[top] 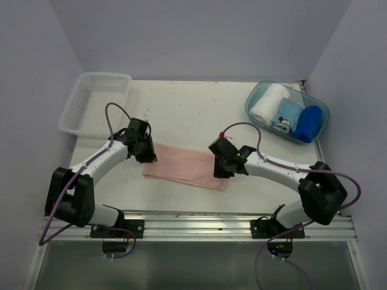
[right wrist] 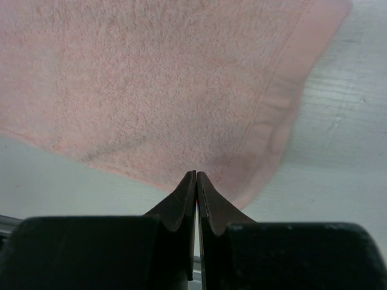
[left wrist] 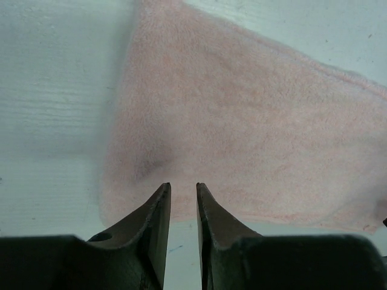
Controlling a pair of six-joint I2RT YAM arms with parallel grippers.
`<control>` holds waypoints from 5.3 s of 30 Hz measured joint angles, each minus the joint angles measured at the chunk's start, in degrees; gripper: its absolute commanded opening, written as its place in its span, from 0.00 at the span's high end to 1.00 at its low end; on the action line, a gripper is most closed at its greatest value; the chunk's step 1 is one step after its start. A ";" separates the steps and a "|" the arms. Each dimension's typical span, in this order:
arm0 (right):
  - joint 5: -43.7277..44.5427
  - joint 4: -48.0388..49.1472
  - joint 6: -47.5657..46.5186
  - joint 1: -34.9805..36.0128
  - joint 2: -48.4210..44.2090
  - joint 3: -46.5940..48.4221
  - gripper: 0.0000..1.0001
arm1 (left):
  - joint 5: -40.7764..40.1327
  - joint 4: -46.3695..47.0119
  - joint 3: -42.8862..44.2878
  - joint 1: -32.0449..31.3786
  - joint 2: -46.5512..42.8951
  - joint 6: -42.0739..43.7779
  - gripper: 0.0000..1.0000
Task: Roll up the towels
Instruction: Fold the towel, then roll the towel
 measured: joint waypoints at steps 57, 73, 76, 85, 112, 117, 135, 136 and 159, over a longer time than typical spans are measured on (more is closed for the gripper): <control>6.32 -1.73 -7.80 -15.41 12.76 7.74 0.93 | -0.81 3.19 9.79 1.46 13.77 0.26 0.72; 4.33 -2.97 1.05 -3.32 -0.63 -3.04 0.92 | 1.95 0.96 17.75 1.46 20.24 5.51 0.76; 5.73 -3.06 1.33 -3.91 2.75 -3.02 0.91 | 3.43 0.92 15.28 1.40 20.22 5.92 0.77; 5.86 -3.67 -6.58 -12.41 22.99 17.99 0.94 | 7.17 0.70 -1.70 0.37 6.67 5.55 0.75; -2.05 0.81 -9.55 1.95 10.01 15.30 0.89 | 14.29 3.63 24.24 -4.79 23.78 4.66 0.76; -5.14 1.95 -7.93 5.95 10.51 10.71 0.89 | 11.58 4.87 29.97 -4.55 30.29 4.24 0.76; 1.07 -0.76 -7.87 8.96 13.31 10.43 0.87 | 9.62 1.27 36.70 -2.64 36.33 3.87 0.65; 1.25 -0.83 -8.07 8.98 11.52 10.36 0.87 | 9.60 0.50 36.61 -2.64 34.47 3.87 0.65; -1.11 0.44 -3.78 12.24 4.72 5.55 0.89 | 14.60 2.80 -6.84 -8.92 -1.99 -4.70 0.75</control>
